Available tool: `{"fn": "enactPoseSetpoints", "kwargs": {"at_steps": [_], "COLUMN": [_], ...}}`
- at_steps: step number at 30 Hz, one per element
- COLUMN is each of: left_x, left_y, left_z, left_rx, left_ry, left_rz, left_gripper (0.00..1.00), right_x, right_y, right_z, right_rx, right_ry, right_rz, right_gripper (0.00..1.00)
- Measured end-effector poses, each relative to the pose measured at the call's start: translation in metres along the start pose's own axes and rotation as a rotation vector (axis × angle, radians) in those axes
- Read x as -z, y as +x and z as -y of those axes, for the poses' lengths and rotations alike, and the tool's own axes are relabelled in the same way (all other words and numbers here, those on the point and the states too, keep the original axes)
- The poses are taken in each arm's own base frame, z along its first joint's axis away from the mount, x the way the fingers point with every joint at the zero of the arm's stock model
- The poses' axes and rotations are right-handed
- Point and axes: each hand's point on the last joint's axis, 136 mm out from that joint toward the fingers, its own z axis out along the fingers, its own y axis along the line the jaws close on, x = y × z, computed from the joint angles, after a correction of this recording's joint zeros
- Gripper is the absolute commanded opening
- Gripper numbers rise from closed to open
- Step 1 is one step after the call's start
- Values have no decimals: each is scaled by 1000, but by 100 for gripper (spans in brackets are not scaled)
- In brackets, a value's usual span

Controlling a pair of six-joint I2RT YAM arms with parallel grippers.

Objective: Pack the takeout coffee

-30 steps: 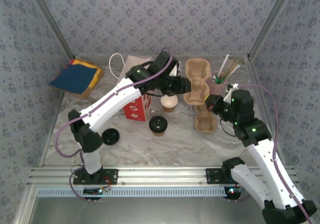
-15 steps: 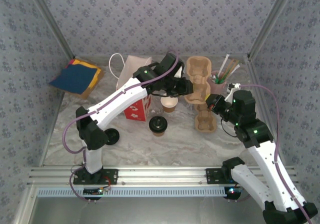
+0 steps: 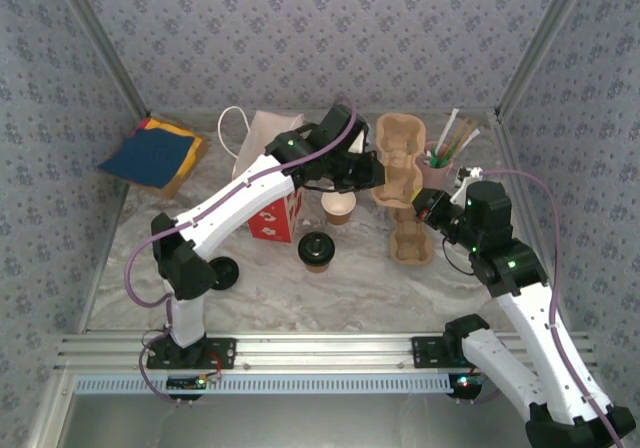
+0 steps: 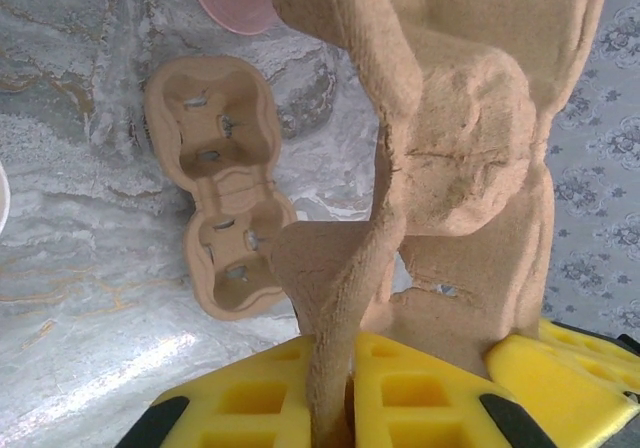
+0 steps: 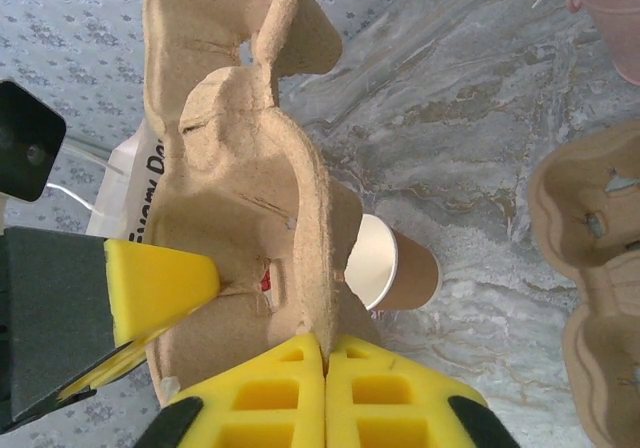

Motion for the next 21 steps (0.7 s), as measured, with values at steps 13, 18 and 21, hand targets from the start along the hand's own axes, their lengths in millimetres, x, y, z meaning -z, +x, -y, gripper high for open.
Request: {"fn": "enactPoseSetpoints", "kwargs": {"at_steps": [13, 18, 21], "left_x": [4, 23, 48], "left_y": [-9, -15, -23], "left_z": [-12, -24, -24], "left_rx": [-13, -24, -35], "left_ry": [-25, -56, -55], "left_rz": [8, 14, 42], "left_gripper": [6, 6, 6], "right_x": [14, 17, 14], "right_y": [-12, -21, -24], "right_z": [-5, -6, -8], "right_rx": [29, 29, 31], "right_ry": [21, 42, 50], "right_rz": [47, 76, 74], "right_gripper": [100, 100, 100]}}
